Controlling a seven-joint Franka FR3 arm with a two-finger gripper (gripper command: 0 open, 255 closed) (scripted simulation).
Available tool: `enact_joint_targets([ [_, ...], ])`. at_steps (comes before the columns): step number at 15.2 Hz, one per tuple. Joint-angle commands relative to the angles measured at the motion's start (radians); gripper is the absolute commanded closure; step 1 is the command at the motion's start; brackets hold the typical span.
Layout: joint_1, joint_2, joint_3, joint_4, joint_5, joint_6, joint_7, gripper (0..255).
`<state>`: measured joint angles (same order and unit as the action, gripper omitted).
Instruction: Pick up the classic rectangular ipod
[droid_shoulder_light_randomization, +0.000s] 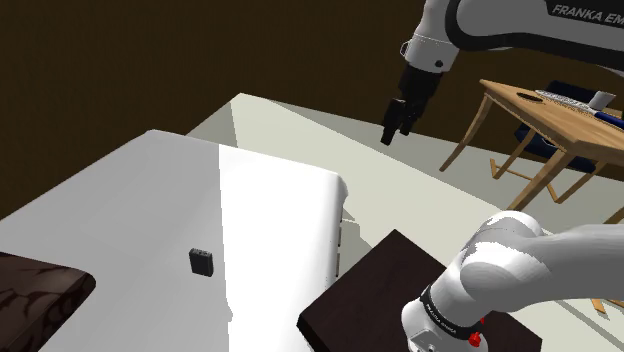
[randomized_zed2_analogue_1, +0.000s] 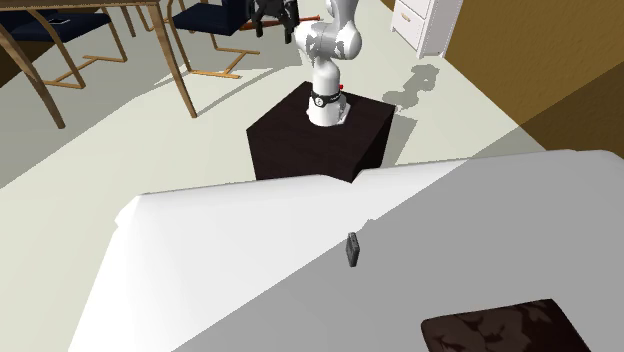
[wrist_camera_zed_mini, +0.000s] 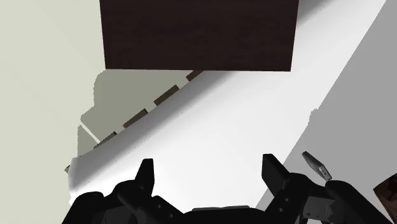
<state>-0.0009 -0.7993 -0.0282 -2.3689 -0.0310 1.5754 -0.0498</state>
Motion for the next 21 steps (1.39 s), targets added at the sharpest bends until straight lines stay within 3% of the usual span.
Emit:
enact_joint_targets([
  [1, 0.0, 0.0, 0.0, 0.0, 0.0, 0.0, 0.0, 0],
  [11, 0.064, 0.172, 0.136, -0.109, 0.091, 0.279, 0.138, 0],
  [21, 0.11, 0.467, 0.272, -0.087, 0.124, 0.556, 0.278, 0],
])
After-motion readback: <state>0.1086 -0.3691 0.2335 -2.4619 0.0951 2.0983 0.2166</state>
